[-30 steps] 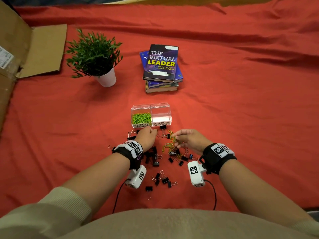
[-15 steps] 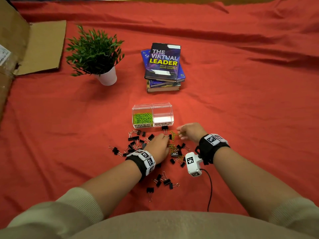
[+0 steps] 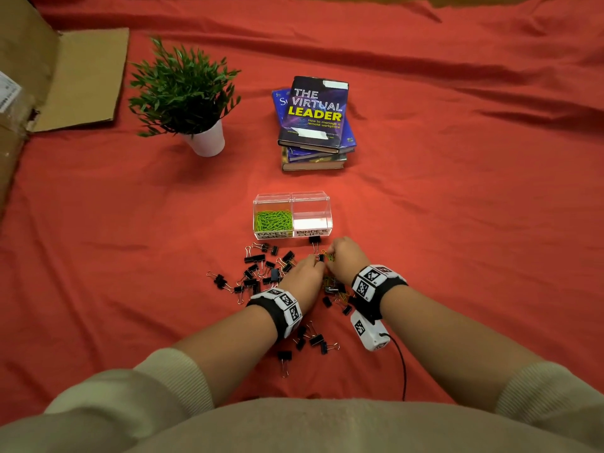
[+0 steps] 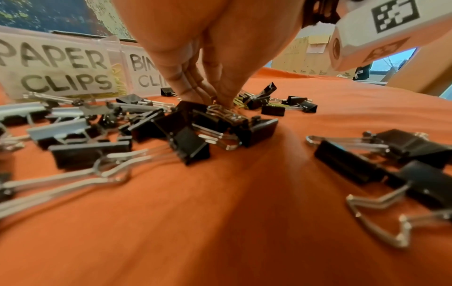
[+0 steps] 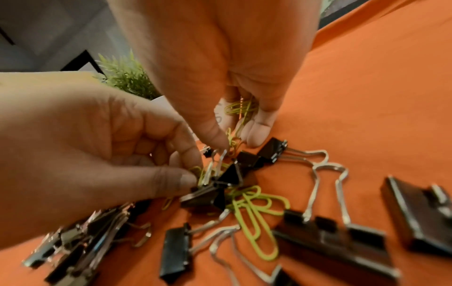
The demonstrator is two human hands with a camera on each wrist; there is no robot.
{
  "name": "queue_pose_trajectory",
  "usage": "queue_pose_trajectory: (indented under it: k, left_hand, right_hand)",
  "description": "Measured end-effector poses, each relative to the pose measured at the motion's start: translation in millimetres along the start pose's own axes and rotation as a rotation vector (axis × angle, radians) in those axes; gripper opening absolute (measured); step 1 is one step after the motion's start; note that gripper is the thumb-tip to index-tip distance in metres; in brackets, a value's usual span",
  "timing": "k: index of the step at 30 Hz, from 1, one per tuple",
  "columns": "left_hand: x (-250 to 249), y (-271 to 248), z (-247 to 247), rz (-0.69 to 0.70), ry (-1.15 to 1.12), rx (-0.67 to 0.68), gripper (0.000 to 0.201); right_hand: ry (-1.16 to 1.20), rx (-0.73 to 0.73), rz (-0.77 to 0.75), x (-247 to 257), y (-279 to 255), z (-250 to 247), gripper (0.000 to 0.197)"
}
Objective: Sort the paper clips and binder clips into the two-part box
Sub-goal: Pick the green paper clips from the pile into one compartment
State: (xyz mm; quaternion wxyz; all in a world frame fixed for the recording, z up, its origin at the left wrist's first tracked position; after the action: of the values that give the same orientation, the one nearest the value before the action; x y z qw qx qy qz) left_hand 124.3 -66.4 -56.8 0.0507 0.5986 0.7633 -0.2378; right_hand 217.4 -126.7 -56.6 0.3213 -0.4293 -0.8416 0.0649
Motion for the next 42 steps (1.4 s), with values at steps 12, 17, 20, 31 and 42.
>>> queue_pose_trajectory:
  k: [12,17,20,31,42]
  left_hand:
    - [10.8,-12.6,1.4,-0.027,-0.029,0.102,0.026]
    - [27.2,-23.8,-18.4,-0.155,-0.310,0.031,0.007]
    - [43.2,-29.0,-38.5,-0.296,-0.500,-0.065,0.006]
    - [104.4,6.3,-111.3,-0.398,-0.480,-0.213,0.008]
    - [90.8,46.6,-112.5,-0.263,-0.145,-0.159,0.023]
  right_hand:
    - [0.479,0.184,0.154,3.4,-15.1,-17.1,0.021]
    - [0.820,0.150,0.035,54.4,-0.3,-61.7,0.017]
    - [0.605,0.056,-0.079,89.6,29.6,-63.3,0.019]
    - [0.219,-0.064,-0.225,113.3,45.9,-40.2,0.021]
    - [0.255,-0.077,0.135,-2.4,-12.8,-17.9,0.013]
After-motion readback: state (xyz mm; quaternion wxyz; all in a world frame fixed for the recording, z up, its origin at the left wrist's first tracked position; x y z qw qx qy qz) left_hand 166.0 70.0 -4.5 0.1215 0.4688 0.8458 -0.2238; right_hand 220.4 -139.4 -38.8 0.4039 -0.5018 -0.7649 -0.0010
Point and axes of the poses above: each hand's wrist, its own y-axis towards the middle knuckle, its own z-axis out of the palm, x = y × z, the point moved 5 cm from there along y, towards the middle knuckle, and after that the axes turned 5 degrees about -z, right-handed, at the moved point
